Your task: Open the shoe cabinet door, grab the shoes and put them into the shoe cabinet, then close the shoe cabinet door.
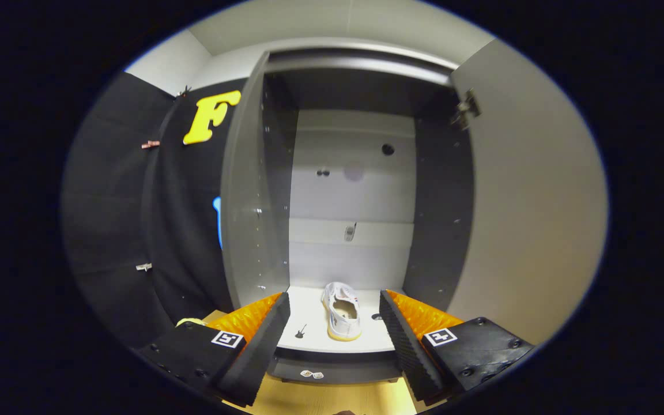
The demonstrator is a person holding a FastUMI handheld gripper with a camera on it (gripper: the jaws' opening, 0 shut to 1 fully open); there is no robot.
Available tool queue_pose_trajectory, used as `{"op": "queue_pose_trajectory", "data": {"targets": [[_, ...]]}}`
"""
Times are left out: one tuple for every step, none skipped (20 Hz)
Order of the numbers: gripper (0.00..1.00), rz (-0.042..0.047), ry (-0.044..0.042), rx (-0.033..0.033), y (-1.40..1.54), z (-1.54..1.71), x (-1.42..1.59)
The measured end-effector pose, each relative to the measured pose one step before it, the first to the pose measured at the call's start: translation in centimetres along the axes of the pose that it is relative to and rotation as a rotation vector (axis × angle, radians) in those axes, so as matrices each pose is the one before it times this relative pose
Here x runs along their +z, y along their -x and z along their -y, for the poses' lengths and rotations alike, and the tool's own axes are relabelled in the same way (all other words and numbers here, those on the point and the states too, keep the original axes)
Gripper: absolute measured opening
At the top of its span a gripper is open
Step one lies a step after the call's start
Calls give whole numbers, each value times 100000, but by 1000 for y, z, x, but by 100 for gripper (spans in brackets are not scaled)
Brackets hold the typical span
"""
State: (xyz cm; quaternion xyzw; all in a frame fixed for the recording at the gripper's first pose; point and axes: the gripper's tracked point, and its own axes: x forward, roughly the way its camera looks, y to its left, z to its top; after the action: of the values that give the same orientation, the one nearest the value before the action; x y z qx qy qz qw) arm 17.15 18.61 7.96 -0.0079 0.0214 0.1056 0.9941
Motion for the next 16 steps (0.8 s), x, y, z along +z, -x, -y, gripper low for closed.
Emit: {"op": "queue_pose_trajectory", "data": {"targets": [[98,1512,-224,462,2114,224,444],[98,821,653,2022,2336,-45,277],[98,345,941,3439,2158,-332,35],[98,816,2191,5330,2135,-684,89],[98,461,1718,2954,1908,-268,-5],[98,515,1300,2431,1821,24,-62],[98,892,402,854,1733,345,-81],[98,-77,-1157,465,1551,514,-443],[98,-864,-2479,310,1524,867,-650],[98,-2238,-3815,626,1582,937,-900],[98,-2496,-3155,1431,1654,841,-748],[98,-1532,-1928,245,1647,1406,-591],[98,-1294,-738,-819,1645,1698,-433],[98,-116,-800,-490,1537,1780,-44],[98,875,-609,-815,1392,1541,290],[98,614,-678,-669,1382,1536,297]]}}
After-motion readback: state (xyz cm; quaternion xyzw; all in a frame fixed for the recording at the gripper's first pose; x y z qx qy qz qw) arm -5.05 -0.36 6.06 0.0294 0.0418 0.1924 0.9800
